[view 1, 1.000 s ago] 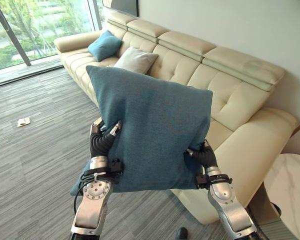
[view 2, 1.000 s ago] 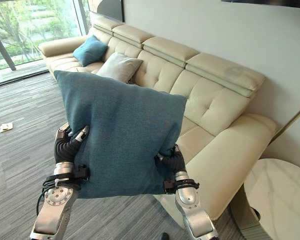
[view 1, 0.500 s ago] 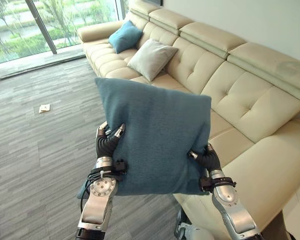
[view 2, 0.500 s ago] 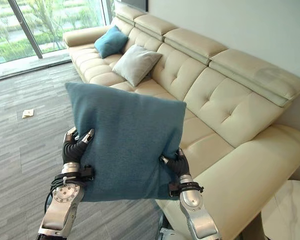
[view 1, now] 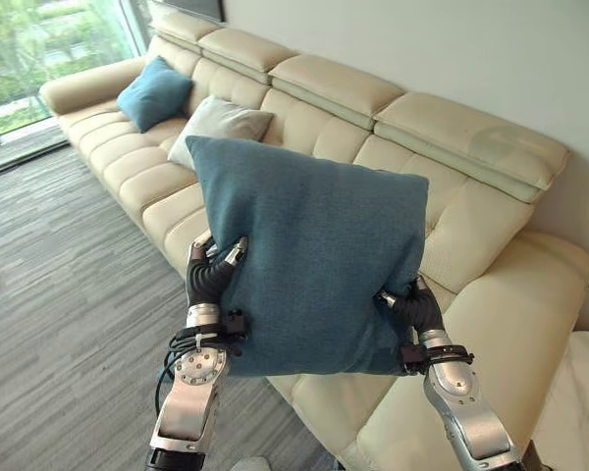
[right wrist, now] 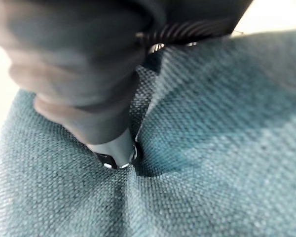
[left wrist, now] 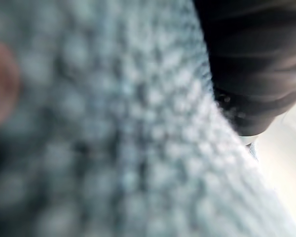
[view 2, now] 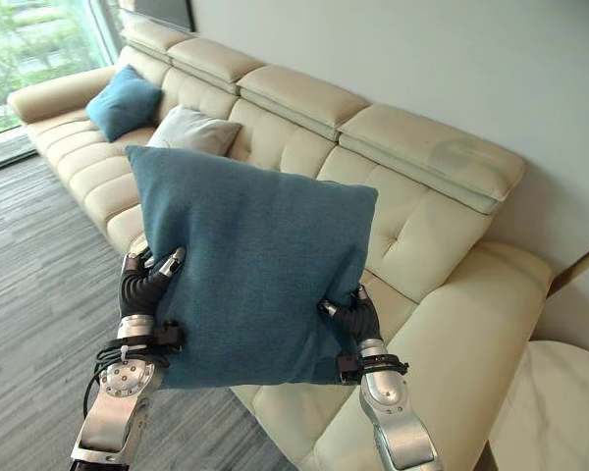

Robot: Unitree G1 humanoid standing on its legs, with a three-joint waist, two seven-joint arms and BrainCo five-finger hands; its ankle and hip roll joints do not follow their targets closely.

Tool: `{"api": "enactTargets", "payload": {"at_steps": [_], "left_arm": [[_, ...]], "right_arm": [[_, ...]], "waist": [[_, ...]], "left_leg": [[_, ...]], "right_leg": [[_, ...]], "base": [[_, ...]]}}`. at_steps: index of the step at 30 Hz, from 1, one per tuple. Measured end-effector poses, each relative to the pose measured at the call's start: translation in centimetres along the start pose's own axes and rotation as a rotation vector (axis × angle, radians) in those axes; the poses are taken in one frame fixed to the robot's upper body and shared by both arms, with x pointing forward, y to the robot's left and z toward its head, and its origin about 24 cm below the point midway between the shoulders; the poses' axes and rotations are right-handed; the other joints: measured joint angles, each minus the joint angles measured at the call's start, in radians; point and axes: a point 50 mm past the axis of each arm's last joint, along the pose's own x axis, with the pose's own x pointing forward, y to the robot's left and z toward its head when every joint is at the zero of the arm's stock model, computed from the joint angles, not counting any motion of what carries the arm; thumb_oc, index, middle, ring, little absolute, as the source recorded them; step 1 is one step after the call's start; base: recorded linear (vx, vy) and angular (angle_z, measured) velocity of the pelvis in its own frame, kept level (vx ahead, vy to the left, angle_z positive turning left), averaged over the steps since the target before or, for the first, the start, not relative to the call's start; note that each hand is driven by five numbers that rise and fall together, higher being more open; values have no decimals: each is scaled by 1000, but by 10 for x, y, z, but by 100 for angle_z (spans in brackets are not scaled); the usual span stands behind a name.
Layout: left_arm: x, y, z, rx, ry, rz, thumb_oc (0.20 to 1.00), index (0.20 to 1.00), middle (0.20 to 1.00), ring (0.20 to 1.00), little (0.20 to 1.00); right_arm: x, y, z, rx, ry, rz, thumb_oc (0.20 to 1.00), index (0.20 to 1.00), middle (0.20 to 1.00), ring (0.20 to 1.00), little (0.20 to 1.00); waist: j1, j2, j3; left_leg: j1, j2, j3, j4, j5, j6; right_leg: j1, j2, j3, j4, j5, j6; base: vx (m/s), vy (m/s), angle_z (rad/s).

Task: Pick up all the scattered cushions and arrange them neatly on the sofa.

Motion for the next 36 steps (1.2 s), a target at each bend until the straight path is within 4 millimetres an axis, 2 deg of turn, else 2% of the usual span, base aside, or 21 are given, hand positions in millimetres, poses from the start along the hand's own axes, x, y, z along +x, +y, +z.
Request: {"api": "enactTargets", "payload": {"at_steps": [1, 2, 3, 4, 6, 7, 8, 9, 10, 11, 15, 16, 18, 22, 23, 25, 26, 27, 29, 33, 36], "left_arm": [[-3, 1, -3, 1, 14, 3, 200, 200, 200, 200, 200], [-7, 1, -5, -4, 28, 6, 200, 200, 200, 200, 200], [-9, 0, -6, -7, 35, 8, 200, 200, 200, 200, 200], [-12, 2, -8, 1, 47, 9, 200, 200, 200, 200, 200], [-12, 13, -5, 55, 29, 3, 200, 200, 200, 200, 200], [-11, 14, -4, 63, 24, -3, 200, 200, 200, 200, 200], [-11, 15, -5, 67, 34, -3, 200, 200, 200, 200, 200], [-12, 14, -6, 64, 41, -2, 200, 200, 200, 200, 200], [-13, 15, -7, 64, 46, -3, 200, 200, 200, 200, 200], [-13, 15, -8, 47, 54, -3, 200, 200, 200, 200, 200], [-11, 13, -7, 26, 55, -13, 200, 200, 200, 200, 200], [-6, 6, -9, 19, 56, -43, 200, 200, 200, 200, 200], [2, 2, -23, 31, 103, -65, 200, 200, 200, 200, 200], [6, -5, -52, 39, 226, -86, 200, 200, 200, 200, 200], [6, -3, -56, 34, 254, -75, 200, 200, 200, 200, 200], [11, 2, -64, 44, 286, -52, 200, 200, 200, 200, 200], [12, 1, -65, 46, 300, -53, 200, 200, 200, 200, 200], [13, 0, -66, 48, 314, -58, 200, 200, 200, 200, 200], [13, -1, -67, 51, 333, -69, 200, 200, 200, 200, 200], [14, -3, -68, 45, 346, -91, 200, 200, 200, 200, 200], [18, 0, -65, 44, 335, -94, 200, 200, 200, 200, 200]], "right_arm": [[0, -1, 0, -7, 0, 3, 200, 200, 200, 200, 200], [-1, -2, 0, -21, -2, 7, 200, 200, 200, 200, 200], [-1, -3, -1, -29, 0, 9, 200, 200, 200, 200, 200], [-3, 0, -4, -17, 18, 13, 200, 200, 200, 200, 200], [-8, 11, -8, 17, 37, 36, 200, 200, 200, 200, 200], [-9, 11, -8, 16, 39, 37, 200, 200, 200, 200, 200], [-8, 12, -8, 22, 42, 34, 200, 200, 200, 200, 200], [-8, 12, -8, 26, 41, 32, 200, 200, 200, 200, 200], [-8, 13, -8, 30, 40, 30, 200, 200, 200, 200, 200], [-6, 13, -5, 45, 30, 21, 200, 200, 200, 200, 200], [-4, 12, -3, 49, 21, 11, 200, 200, 200, 200, 200], [-3, 8, -3, 37, 20, -1, 200, 200, 200, 200, 200], [-1, 1, -3, -9, 14, -8, 200, 200, 200, 200, 200], [19, -5, -6, -84, 20, -13, 200, 200, 200, 200, 200], [29, -3, -7, -105, 27, -3, 200, 200, 200, 200, 200], [47, -1, -3, -139, 19, 7, 200, 200, 200, 200, 200], [51, -1, -2, -146, 16, 7, 200, 200, 200, 200, 200], [55, -1, 0, -159, 10, 8, 200, 200, 200, 200, 200], [54, -3, -1, -174, 14, 7, 200, 200, 200, 200, 200], [53, -6, -4, -201, 32, 5, 200, 200, 200, 200, 200], [53, -6, -3, -209, 31, 4, 200, 200, 200, 200, 200]], "waist": [[3, 32, 2], [3, 79, -3], [2, 113, 0], [2, 109, -6], [-10, 46, -17], [-11, 34, -16], [-10, 5, -16], [-10, -3, -15], [4, 0, -12], [6, -4, -10], [5, 6, -8], [-31, 4, -8], [-28, 13, -18], [-81, 6, -47], [-74, 9, -50], [-51, 4, -56], [-52, 9, -58], [-53, 4, -62], [-60, 16, -62], [-47, 68, -69], [-45, 83, -71]], "left_leg": [[4, 18, -29, -56, 64, 23], [13, 31, -70, -88, 73, 57], [18, 41, -76, -83, 112, 72], [17, 32, -72, -51, 137, 51], [27, -45, -80, -73, 138, 43], [39, -66, -86, -81, 168, 35], [64, -101, -70, -92, 180, 48], [81, -108, -54, -99, 185, 60], [93, -114, -47, -106, 200, 77], [140, -120, 4, -134, 190, 94], [195, -116, 80, -152, 166, 107], [207, -117, 106, -159, 151, 106], [238, -103, 157, -189, 143, 99], [245, -74, 246, -200, 124, 104], [245, -52, 285, -200, 121, 106], [231, -15, 361, -204, 119, 116], [222, -3, 387, -201, 127, 103], [219, 0, 406, -201, 128, 93], [224, 7, 398, -201, 132, 82], [265, 25, 361, -201, 137, 75], [298, 24, 337, -201, 137, 75]], "right_leg": [[25, 2, 43, 11, -26, 38], [30, 26, 71, 26, -52, 62], [29, 38, 100, 48, -86, 73], [18, 21, 136, 85, -124, 85], [-49, -18, 225, 186, -193, 69], [-53, -34, 246, 192, -206, 75], [-21, -73, 271, 153, -198, 100], [-5, -85, 285, 132, -188, 116], [6, -92, 301, 115, -184, 124], [18, -98, 345, 66, -121, 164], [40, -110, 377, 29, -92, 172], [37, -109, 404, 11, -80, 175], [34, -103, 457, 0, -61, 175], [-21, -76, 506, -7, -20, 169], [-54, -52, 479, -2, 15, 158], [-108, -38, 185, -15, 70, 103], [-115, -53, 49, -24, 54, 76], [-96, -88, -145, -62, 88, 77], [-93, -80, -140, -61, 110, 102], [-56, -56, -115, -56, 111, 99], [-23, -55, -102, -56, 92, 98]], "base": [[139, 39, -96], [138, 38, -99], [128, 47, -87], [125, 59, -79], [136, 91, -36], [176, 166, -16], [184, 214, -20], [161, 256, -29], [168, 321, -57], [110, 237, -60], [119, 176, -71], [166, 218, -93], [118, 103, -86], [77, 2, -78], [7, -98, -158], [10, -93, -137], [119, -69, -91], [124, -44, -51], [142, -57, -28], [151, -55, -9], [19, -13, 0]]}}
